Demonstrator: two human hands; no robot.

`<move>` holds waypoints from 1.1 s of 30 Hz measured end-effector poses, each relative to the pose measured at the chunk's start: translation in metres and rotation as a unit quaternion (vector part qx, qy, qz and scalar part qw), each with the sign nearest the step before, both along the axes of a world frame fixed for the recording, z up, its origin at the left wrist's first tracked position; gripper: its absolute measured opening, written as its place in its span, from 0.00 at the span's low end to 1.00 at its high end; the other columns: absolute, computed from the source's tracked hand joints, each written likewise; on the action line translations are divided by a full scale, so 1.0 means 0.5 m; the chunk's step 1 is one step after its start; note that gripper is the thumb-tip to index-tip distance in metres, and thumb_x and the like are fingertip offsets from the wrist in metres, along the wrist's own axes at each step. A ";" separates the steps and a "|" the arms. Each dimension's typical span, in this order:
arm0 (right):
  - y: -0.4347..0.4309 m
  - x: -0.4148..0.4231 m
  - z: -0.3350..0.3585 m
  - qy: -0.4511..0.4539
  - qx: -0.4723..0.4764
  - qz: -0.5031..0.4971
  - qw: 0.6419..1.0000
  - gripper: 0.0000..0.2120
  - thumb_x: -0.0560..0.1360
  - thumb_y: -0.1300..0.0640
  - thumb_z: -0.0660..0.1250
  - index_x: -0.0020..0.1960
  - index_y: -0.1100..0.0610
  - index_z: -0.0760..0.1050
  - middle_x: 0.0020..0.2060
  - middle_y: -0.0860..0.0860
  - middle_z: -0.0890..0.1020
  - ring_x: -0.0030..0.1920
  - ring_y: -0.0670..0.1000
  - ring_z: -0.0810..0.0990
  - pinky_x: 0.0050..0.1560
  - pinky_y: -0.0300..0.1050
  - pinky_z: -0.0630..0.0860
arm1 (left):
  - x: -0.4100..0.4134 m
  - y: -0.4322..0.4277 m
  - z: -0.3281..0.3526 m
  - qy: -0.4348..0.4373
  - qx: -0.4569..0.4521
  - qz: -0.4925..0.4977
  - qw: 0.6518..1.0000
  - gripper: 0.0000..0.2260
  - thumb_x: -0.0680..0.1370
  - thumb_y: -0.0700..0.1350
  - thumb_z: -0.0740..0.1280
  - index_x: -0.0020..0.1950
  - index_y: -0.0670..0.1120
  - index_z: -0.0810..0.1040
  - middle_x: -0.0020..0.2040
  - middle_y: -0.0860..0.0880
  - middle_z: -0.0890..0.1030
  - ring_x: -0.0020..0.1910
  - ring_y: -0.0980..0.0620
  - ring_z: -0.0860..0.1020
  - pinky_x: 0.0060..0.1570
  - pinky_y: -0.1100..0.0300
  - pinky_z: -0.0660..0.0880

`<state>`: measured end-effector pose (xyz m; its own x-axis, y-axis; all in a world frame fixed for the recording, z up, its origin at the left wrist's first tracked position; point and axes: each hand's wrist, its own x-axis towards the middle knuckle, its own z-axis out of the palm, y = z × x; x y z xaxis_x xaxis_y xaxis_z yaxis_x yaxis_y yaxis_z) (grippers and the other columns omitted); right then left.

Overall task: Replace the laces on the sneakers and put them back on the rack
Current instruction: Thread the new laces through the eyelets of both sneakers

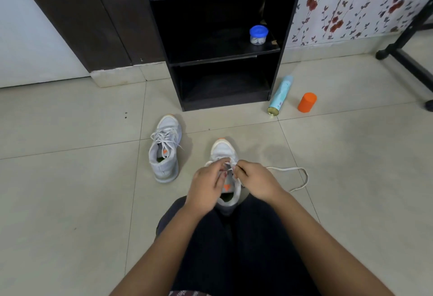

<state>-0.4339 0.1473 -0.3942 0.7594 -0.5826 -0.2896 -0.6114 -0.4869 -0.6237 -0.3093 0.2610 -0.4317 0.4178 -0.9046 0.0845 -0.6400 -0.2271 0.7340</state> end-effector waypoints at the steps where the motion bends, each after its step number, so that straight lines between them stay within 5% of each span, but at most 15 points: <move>1: 0.001 -0.002 -0.003 -0.004 0.008 -0.003 1.000 0.12 0.81 0.50 0.56 0.47 0.54 0.75 0.43 0.52 0.82 0.42 0.54 0.78 0.45 0.50 0.74 | -0.004 0.003 0.001 -0.011 -0.009 0.004 1.000 0.13 0.79 0.46 0.57 0.59 0.47 0.77 0.51 0.50 0.81 0.50 0.51 0.79 0.52 0.54 0.75; 4: -0.012 -0.029 -0.011 -0.020 0.061 -0.024 0.998 0.11 0.80 0.51 0.58 0.42 0.51 0.74 0.38 0.50 0.81 0.41 0.53 0.78 0.46 0.50 0.74 | 0.017 0.021 -0.005 -0.044 -0.023 0.066 0.997 0.09 0.79 0.44 0.57 0.50 0.43 0.77 0.45 0.48 0.77 0.43 0.48 0.77 0.45 0.47 0.74; 7: -0.026 -0.060 -0.023 -0.015 0.100 -0.034 0.994 0.10 0.79 0.58 0.58 0.42 0.51 0.75 0.40 0.48 0.80 0.43 0.51 0.77 0.47 0.45 0.72 | 0.047 0.041 -0.011 -0.074 0.044 0.151 0.985 0.07 0.80 0.40 0.59 0.50 0.43 0.77 0.47 0.45 0.77 0.44 0.43 0.77 0.44 0.46 0.74; 10: -0.017 -0.054 -0.046 -0.029 0.094 -0.033 0.995 0.12 0.77 0.63 0.59 0.45 0.50 0.78 0.46 0.49 0.80 0.49 0.50 0.78 0.55 0.46 0.72 | 0.035 0.042 -0.015 -0.125 0.117 0.130 0.977 0.11 0.79 0.41 0.60 0.60 0.47 0.76 0.57 0.48 0.78 0.56 0.43 0.76 0.57 0.48 0.70; 13: 0.011 -0.029 -0.053 -0.109 0.141 -0.094 0.980 0.09 0.75 0.63 0.66 0.44 0.49 0.78 0.43 0.46 0.82 0.47 0.48 0.80 0.54 0.43 0.75 | -0.015 0.028 -0.013 -0.096 0.084 0.036 0.991 0.16 0.79 0.47 0.62 0.67 0.52 0.72 0.64 0.54 0.76 0.64 0.53 0.72 0.67 0.50 0.63; 20: 0.020 -0.022 -0.074 -0.170 0.172 -0.134 0.961 0.04 0.73 0.63 0.70 0.45 0.55 0.83 0.42 0.49 0.85 0.46 0.47 0.82 0.51 0.37 0.75 | -0.033 0.029 -0.037 -0.013 -0.022 0.088 0.996 0.02 0.74 0.46 0.69 0.46 0.51 0.81 0.44 0.57 0.81 0.44 0.56 0.80 0.49 0.49 0.76; 28: 0.016 -0.013 -0.109 -0.222 0.243 -0.216 0.919 0.09 0.70 0.67 0.73 0.45 0.57 0.76 0.30 0.45 0.83 0.37 0.42 0.82 0.46 0.36 0.76 | -0.030 0.003 -0.051 -0.027 -0.017 0.080 0.996 0.05 0.73 0.48 0.70 0.48 0.56 0.84 0.45 0.59 0.83 0.43 0.63 0.78 0.55 0.48 0.73; 33: -0.021 -0.011 -0.140 -0.213 0.355 -0.217 0.884 0.07 0.73 0.69 0.68 0.50 0.61 0.78 0.40 0.52 0.84 0.41 0.47 0.82 0.46 0.37 0.76 | -0.001 -0.025 -0.075 -0.057 0.024 0.074 0.995 0.01 0.73 0.47 0.71 0.42 0.53 0.81 0.41 0.59 0.82 0.41 0.62 0.78 0.59 0.46 0.71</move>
